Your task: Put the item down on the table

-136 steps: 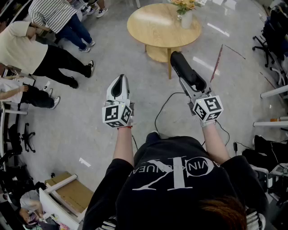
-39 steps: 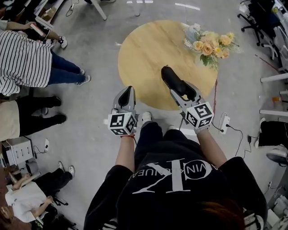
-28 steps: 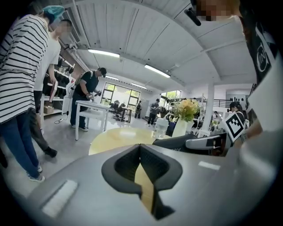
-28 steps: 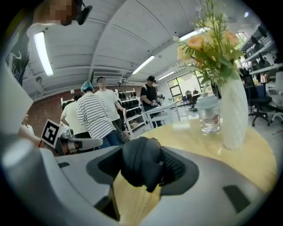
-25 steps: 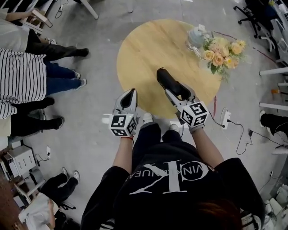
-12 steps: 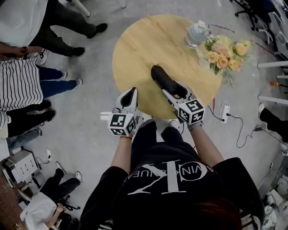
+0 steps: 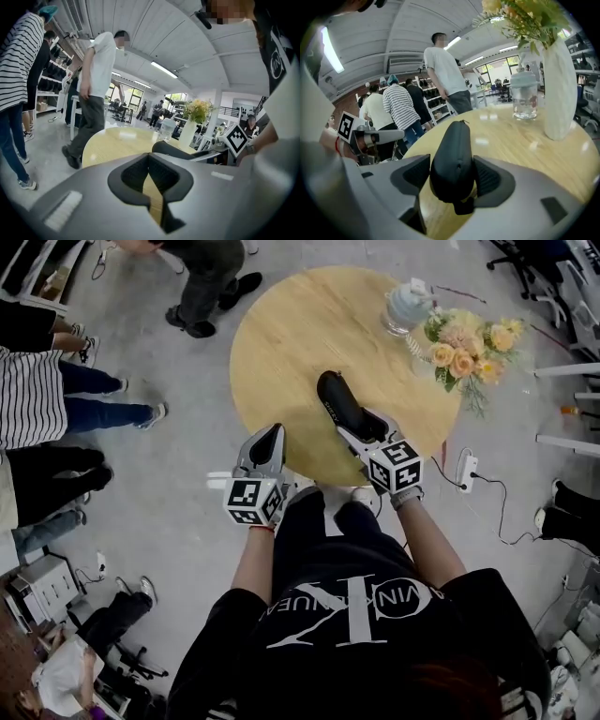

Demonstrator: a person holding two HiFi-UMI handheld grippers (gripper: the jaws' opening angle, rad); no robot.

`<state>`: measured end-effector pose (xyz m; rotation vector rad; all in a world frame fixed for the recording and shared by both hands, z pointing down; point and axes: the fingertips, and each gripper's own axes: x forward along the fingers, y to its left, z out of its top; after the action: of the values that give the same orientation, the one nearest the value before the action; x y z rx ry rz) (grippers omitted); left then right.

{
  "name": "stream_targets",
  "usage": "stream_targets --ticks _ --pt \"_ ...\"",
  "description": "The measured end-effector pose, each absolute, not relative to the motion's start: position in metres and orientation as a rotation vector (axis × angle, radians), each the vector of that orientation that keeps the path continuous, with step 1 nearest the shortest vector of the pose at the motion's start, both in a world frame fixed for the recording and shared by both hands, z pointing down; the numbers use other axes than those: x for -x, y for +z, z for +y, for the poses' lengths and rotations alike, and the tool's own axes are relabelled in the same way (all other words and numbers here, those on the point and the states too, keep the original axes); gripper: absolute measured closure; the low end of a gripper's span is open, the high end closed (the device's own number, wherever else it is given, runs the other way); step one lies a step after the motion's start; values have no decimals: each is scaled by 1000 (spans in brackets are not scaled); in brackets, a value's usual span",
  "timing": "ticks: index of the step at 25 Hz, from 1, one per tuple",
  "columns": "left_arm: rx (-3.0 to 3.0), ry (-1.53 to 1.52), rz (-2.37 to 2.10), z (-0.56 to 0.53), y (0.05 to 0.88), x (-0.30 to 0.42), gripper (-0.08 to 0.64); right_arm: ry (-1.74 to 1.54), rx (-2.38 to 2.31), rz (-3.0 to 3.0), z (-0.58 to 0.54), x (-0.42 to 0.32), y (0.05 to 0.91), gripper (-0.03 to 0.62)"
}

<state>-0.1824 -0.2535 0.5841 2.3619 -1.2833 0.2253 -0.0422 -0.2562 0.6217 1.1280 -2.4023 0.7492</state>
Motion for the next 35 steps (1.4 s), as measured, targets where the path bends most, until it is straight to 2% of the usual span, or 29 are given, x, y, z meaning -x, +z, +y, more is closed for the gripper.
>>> stream_targets --ticks 18,20,22,25,35 --pt "-2347 149 -1396 -246 555 180 548 704 -1121 -2505 -259 16 582 331" --pt "-2350 143 -1411 -243 550 179 548 662 -1117 -2527 -256 14 575 361" --pt "-2354 135 -1424 -240 545 177 548 624 -1130 -2544 -254 10 566 445" --pt "-2369 115 -1416 -235 535 172 548 589 -1156 -2578 -254 3 549 523" --pt "-2432 45 -1432 -230 502 163 548 379 -1216 -2667 -252 -13 500 552"
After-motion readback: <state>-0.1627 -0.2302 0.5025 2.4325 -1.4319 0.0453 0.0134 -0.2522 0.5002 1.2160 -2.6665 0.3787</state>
